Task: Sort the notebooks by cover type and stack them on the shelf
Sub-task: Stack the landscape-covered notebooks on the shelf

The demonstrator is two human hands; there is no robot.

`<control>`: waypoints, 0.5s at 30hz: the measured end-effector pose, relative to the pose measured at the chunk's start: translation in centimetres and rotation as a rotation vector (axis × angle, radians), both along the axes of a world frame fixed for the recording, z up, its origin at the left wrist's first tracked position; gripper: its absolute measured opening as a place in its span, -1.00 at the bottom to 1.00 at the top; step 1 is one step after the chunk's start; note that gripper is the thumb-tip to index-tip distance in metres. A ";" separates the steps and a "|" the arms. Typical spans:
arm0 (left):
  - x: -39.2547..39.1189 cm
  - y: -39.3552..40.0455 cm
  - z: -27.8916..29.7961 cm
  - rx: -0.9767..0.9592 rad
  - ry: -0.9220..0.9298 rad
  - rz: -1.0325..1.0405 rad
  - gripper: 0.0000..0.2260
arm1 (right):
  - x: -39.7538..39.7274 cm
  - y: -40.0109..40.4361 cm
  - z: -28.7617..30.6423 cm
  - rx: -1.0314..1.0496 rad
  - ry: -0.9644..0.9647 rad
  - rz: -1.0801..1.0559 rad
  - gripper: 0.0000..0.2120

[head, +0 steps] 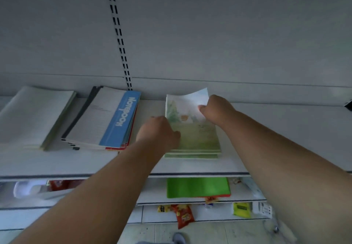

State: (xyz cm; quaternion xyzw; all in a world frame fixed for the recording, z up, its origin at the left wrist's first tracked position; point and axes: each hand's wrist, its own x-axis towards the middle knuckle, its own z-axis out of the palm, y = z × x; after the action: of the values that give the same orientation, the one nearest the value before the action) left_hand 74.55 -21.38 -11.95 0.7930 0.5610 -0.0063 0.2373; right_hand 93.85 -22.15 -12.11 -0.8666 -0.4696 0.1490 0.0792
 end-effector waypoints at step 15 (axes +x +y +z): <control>-18.6 -1.0 1.7 0.344 -0.583 0.186 -0.82 | -19.4 -2.1 3.1 0.409 0.005 0.308 -0.65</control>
State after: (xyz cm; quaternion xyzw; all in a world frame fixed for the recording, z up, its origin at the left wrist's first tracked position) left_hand 55.91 -22.42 -10.22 0.7355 0.5323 0.3365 0.2499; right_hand 74.42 -24.26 -8.96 -0.7504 -0.6162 0.0633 0.2306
